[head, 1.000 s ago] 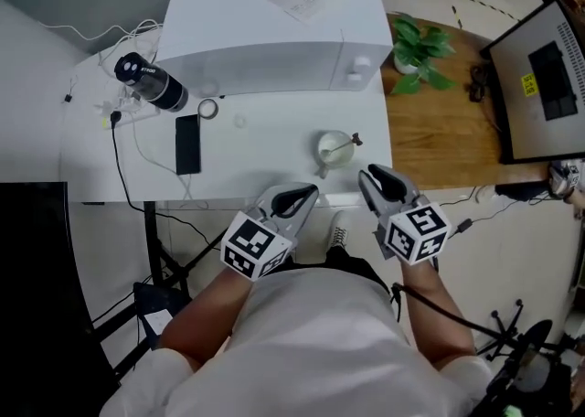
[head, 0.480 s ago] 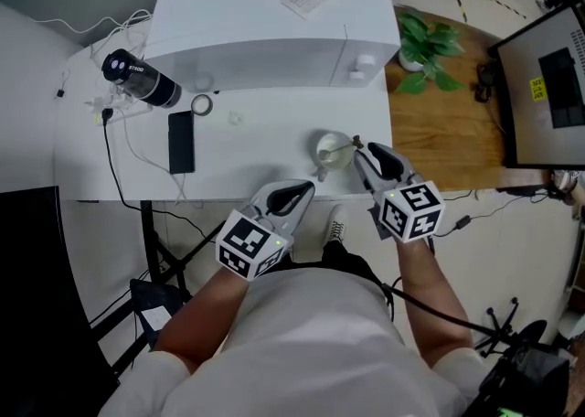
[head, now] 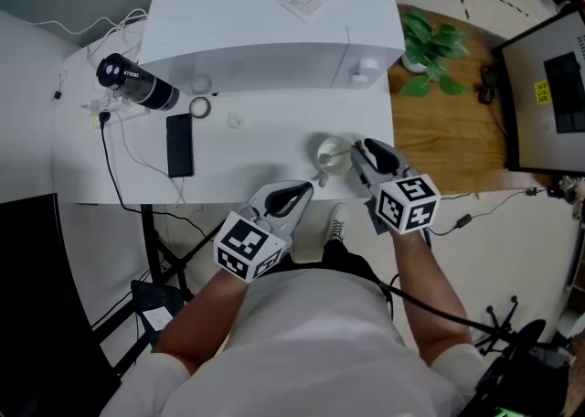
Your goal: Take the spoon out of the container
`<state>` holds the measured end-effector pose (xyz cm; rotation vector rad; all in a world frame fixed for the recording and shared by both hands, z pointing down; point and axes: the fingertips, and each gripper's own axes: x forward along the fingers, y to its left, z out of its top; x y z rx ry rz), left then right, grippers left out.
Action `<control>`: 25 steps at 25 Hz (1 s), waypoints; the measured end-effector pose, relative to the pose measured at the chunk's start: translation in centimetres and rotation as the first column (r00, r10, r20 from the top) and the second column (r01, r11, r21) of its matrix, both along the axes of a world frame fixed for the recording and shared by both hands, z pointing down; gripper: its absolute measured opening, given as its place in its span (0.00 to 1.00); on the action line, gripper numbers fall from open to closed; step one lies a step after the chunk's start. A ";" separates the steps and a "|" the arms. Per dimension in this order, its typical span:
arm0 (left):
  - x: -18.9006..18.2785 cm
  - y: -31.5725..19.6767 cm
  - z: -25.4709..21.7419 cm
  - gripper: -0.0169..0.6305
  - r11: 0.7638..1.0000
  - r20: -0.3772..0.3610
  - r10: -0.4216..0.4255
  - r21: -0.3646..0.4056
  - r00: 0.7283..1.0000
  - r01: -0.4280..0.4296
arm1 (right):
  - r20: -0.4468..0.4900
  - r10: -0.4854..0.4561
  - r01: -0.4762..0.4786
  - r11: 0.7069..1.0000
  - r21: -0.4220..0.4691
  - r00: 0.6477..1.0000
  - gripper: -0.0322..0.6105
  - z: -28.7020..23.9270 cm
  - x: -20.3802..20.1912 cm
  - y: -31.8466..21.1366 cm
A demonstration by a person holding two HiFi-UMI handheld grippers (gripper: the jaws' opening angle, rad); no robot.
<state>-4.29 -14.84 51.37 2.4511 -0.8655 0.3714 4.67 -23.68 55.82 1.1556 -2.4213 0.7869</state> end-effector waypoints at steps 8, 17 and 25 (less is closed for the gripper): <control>-0.3 -0.4 0.2 0.03 1.000 0.000 -0.009 -0.009 1.000 0.009 | -0.003 -0.002 0.002 1.000 -0.007 1.000 0.16 0.5 -0.5 0.2; -0.5 -0.1 0.1 0.03 1.000 0.000 -0.006 -0.011 1.000 0.006 | -0.014 -0.033 0.033 0.999 0.016 0.999 0.14 -0.4 -1.2 0.8; -0.7 0.3 -0.3 0.03 1.000 0.000 -0.007 0.003 1.000 0.007 | -0.005 -0.041 0.041 0.998 0.042 0.999 0.14 -1.8 -1.5 1.2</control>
